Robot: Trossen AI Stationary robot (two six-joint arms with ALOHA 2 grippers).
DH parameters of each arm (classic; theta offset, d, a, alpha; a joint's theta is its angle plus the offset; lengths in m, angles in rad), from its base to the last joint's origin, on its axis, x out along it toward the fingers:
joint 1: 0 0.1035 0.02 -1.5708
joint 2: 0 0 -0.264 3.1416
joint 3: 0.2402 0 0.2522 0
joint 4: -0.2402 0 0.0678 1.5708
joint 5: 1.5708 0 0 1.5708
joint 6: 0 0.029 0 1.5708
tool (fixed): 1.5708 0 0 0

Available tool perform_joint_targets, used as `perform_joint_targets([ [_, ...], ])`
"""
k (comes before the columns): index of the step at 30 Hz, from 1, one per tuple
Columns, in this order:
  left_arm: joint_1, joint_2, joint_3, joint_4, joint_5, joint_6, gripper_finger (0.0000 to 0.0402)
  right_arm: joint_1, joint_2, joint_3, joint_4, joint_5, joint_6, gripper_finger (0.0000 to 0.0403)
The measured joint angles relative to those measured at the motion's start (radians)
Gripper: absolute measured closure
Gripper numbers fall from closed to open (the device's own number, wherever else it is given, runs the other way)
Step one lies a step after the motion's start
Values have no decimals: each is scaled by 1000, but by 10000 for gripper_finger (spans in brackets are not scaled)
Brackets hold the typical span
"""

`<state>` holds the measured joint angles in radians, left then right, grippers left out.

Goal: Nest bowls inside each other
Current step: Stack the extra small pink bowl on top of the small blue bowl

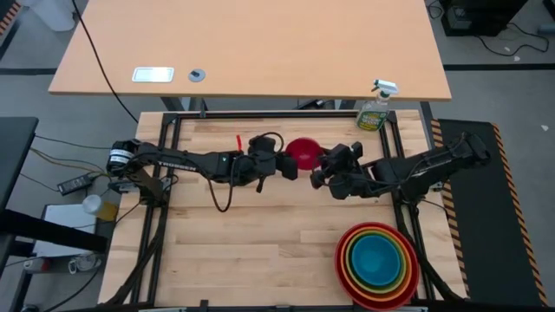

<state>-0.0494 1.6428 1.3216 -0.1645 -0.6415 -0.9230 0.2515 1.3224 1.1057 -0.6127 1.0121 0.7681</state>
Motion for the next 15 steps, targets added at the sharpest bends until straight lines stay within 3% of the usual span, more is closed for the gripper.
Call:
perform_joint_targets([
  [6, -3, 0, 0, 16, 25, 9, 351, -19, 0, 0, -10, 13, -5, 375],
  [15, 0, 0, -2, 92, 29, 85, 238, -27, -1, 0, -5, -65, -9, 375],
])
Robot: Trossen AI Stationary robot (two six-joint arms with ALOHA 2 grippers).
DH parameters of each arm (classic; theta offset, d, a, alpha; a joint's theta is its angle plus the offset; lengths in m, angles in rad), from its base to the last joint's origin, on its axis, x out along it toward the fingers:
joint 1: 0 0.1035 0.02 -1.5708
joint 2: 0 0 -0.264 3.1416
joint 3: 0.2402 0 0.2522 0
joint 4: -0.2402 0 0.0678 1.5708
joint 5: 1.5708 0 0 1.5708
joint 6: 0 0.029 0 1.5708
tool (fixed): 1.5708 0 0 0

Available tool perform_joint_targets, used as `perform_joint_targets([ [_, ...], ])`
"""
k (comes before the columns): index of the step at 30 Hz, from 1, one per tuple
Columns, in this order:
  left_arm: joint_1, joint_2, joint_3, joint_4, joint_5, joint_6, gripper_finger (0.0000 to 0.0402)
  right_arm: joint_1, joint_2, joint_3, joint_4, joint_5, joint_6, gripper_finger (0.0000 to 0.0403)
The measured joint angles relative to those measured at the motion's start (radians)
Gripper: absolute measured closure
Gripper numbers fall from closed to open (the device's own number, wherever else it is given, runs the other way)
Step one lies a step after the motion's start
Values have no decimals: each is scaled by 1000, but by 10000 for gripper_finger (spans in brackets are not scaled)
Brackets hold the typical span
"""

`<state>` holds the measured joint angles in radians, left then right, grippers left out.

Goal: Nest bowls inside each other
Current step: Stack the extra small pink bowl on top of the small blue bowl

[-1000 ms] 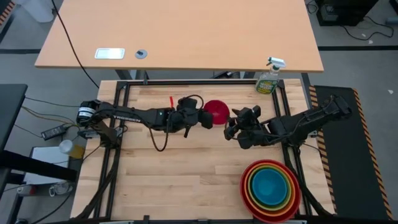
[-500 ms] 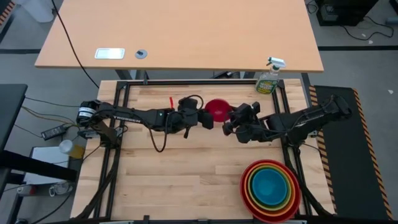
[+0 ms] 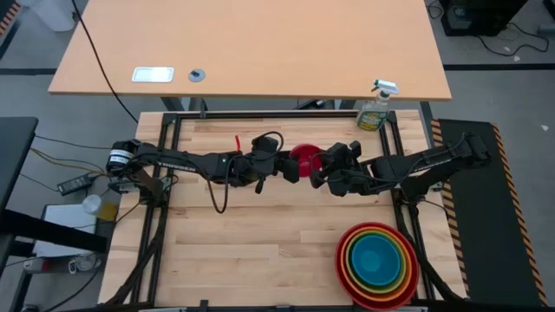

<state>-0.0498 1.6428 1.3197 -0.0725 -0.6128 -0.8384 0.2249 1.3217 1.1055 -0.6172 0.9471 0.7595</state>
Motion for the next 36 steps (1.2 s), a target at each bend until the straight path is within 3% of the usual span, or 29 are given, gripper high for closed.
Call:
perform_joint_targets([
  [7, 3, -7, 2, 47, 106, 66, 162, 2, 1, 0, -50, -75, -22, 375],
  [10, 9, -33, 2, 41, 207, 114, 148, 9, -16, 0, -150, -182, -22, 375],
  [15, 14, -88, 3, -55, 360, 219, 149, 35, -80, 8, -323, -542, -86, 374],
  [20, 14, -125, 2, -181, 373, 277, 160, 104, -152, 10, -379, -994, -125, 371],
  [24, 14, -132, 2, -259, 374, 277, 168, 210, -149, 4, -415, -1162, -10, 370],
  [28, 7, -137, 2, -318, 374, 263, 175, 359, -105, -10, -456, -1200, 45, 370],
  [36, -16, -140, 2, -336, 375, 247, 188, 533, 8, -88, -471, -1079, 221, 369],
])
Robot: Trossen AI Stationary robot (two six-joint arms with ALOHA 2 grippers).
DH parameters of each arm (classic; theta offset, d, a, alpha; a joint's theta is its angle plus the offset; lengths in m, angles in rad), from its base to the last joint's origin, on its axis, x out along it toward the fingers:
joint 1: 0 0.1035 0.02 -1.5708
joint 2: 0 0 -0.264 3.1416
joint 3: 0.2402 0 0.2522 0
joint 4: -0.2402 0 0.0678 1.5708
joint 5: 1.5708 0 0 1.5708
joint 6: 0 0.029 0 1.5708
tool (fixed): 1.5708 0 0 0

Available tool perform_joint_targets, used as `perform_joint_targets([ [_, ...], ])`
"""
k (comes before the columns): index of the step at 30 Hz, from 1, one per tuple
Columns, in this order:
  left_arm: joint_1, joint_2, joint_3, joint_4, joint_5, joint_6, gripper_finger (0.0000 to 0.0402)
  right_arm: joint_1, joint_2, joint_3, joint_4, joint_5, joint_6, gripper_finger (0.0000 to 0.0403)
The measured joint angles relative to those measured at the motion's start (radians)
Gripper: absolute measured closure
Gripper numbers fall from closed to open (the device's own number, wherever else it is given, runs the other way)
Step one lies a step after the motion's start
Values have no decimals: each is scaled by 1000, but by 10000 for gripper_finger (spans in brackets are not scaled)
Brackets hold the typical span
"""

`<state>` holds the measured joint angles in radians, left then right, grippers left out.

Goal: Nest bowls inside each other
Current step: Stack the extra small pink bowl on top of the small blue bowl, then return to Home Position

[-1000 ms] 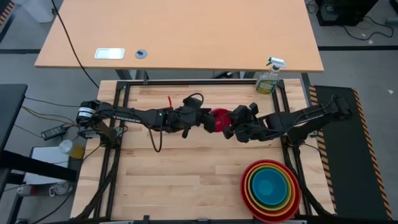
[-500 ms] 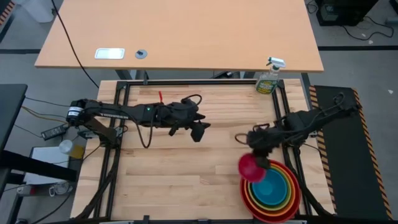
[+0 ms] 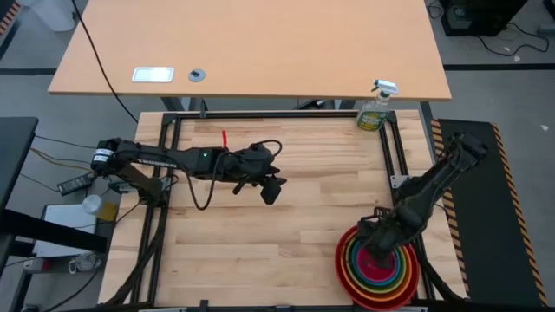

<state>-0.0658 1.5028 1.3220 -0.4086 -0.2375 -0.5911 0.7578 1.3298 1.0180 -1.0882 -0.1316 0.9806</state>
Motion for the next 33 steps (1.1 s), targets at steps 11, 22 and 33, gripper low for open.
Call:
perform_joint_targets([
  [11, 2, 0, 0, 0, 0, 1, 192, 13, 172, -29, 19, -76, 191, 362],
  [22, -2, -18, 0, -16, -1, 2, 192, -8, 110, -28, -2, -138, 272, 229],
  [33, -107, -260, -170, -56, -167, 120, 198, 29, -248, -94, 50, 314, 491, 201],
])
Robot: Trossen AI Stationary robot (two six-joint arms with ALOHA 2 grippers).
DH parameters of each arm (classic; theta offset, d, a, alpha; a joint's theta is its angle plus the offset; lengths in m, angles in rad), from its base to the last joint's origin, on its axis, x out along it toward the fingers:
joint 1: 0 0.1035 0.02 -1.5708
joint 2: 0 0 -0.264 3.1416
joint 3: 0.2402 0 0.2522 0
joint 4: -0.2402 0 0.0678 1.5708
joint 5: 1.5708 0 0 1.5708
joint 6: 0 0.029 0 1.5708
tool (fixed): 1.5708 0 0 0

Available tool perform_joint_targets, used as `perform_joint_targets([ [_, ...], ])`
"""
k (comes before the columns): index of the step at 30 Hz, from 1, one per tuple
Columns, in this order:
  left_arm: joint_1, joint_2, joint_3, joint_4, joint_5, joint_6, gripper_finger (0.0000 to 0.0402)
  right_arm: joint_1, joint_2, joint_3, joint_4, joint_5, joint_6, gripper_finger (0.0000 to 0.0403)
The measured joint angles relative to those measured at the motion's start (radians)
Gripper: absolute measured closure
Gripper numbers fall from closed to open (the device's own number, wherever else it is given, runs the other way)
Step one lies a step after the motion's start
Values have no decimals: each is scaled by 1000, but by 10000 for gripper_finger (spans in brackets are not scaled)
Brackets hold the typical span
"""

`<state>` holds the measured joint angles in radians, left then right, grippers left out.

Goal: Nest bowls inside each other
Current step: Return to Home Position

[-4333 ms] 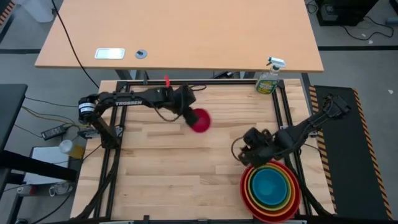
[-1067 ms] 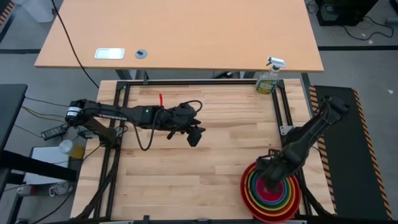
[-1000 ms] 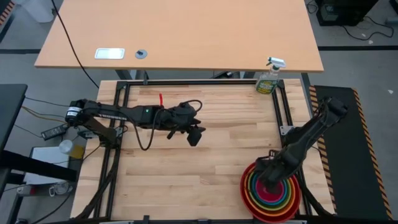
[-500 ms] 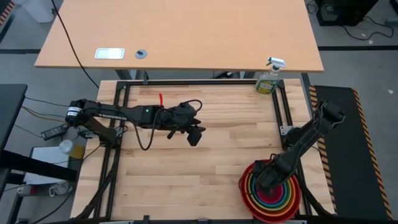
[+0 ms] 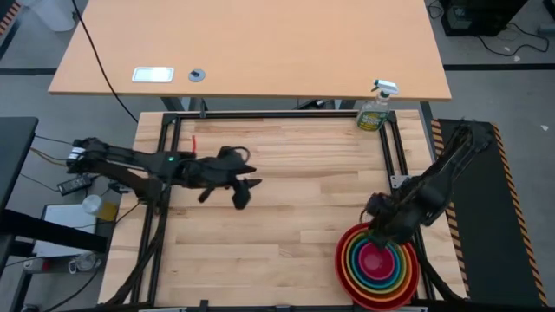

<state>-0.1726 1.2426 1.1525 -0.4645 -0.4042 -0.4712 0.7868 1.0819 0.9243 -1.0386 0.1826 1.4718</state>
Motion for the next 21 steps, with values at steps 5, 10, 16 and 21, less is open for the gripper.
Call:
perform_joint_targets([
  [5, 0, -195, -225, 80, 36, -143, 221, -7, -198, -157, 196, 180, -10, 223],
  [10, 9, -398, -374, 89, -33, -237, 249, -46, -390, -287, 307, 283, -55, 237],
  [16, 123, -642, -490, 98, -54, -268, 285, -114, -661, -374, 304, 500, -142, 243],
  [21, 210, -796, -595, 148, -5, -288, 318, -171, -863, -405, 302, 619, -243, 243],
])
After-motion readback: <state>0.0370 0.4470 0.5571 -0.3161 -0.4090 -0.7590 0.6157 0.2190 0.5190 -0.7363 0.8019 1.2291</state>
